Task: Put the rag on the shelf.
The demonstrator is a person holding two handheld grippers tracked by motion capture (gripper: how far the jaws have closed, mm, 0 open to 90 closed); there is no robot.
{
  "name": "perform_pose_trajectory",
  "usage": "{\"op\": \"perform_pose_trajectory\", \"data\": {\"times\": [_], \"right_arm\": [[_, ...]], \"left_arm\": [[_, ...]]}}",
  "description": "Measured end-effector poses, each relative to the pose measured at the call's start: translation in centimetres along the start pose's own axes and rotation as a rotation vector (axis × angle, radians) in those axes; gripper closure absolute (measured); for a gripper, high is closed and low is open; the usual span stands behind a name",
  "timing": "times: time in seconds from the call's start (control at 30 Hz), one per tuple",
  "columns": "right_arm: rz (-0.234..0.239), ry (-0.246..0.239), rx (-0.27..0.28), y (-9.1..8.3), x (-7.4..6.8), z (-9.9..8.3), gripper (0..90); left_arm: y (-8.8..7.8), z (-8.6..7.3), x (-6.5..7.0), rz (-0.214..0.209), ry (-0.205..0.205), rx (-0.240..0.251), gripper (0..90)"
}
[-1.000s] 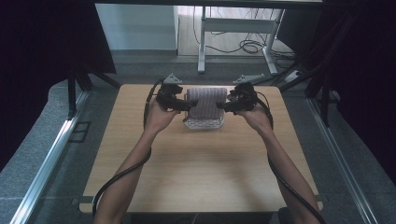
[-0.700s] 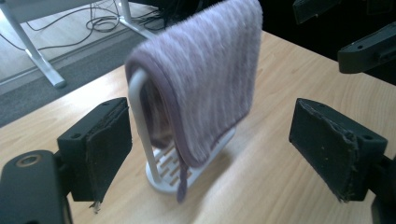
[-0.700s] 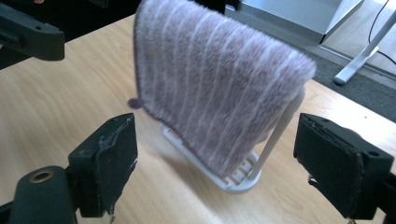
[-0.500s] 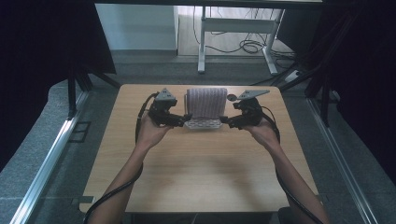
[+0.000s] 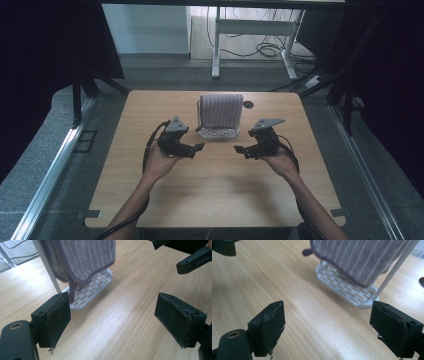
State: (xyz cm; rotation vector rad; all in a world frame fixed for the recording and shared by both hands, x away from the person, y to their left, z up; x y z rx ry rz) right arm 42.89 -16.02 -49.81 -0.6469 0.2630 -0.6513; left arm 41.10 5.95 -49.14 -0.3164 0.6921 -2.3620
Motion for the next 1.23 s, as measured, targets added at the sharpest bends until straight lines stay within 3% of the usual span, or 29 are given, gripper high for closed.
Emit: {"op": "perform_pose_trajectory", "data": {"times": [0.17,0.4,0.53,0.7,0.83,0.87,0.9,0.93,0.97,1.23], "right_arm": [[0.001,-0.014,-0.014,0.6,-0.8,-1.6,13.2],[0.016,-0.020,-0.050,2.0,-1.9,-4.0,13.2],[0.028,-0.017,-0.073,2.7,-2.4,-5.3,13.1],[0.031,-0.010,-0.086,3.4,-2.5,-6.6,11.6],[0.029,-0.016,-0.127,4.3,-2.4,-8.3,6.0],[0.029,-0.016,-0.127,4.3,-2.4,-8.3,6.0],[0.022,-0.022,-0.143,4.7,-2.2,-9.0,2.5],[0.022,-0.022,-0.143,4.7,-2.2,-9.0,2.5],[0.000,-0.040,-0.124,5.1,-2.1,-9.4,0.0],[0.000,-0.039,-0.118,5.1,-2.1,-9.4,0.0]], "left_arm": [[-0.1,-1.9,0.6,-0.015,-0.017,0.010,13.2],[0.3,-4.7,1.2,-0.004,-0.023,-0.018,13.2],[1.0,-7.3,1.6,0.010,-0.023,-0.062,13.2],[1.7,-9.0,1.8,0.003,-0.045,-0.090,13.2],[2.5,-10.7,1.6,0.016,-0.033,-0.160,13.0],[2.5,-10.7,1.6,0.016,-0.033,-0.160,13.0],[2.9,-11.3,1.6,0.011,-0.043,-0.208,13.1],[2.9,-11.3,1.6,0.011,-0.043,-0.208,12.4],[3.0,-11.4,1.7,0.035,-0.010,-0.223,12.4],[3.1,-11.4,1.7,0.039,-0.007,-0.232,10.3]]}}
Point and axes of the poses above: each handheld gripper's, and its own axes: y roughly forward along the jaws, z roughly out of its top, x roughly to its right, the point moved 8 cm from there along y, roughly forward along the jaws
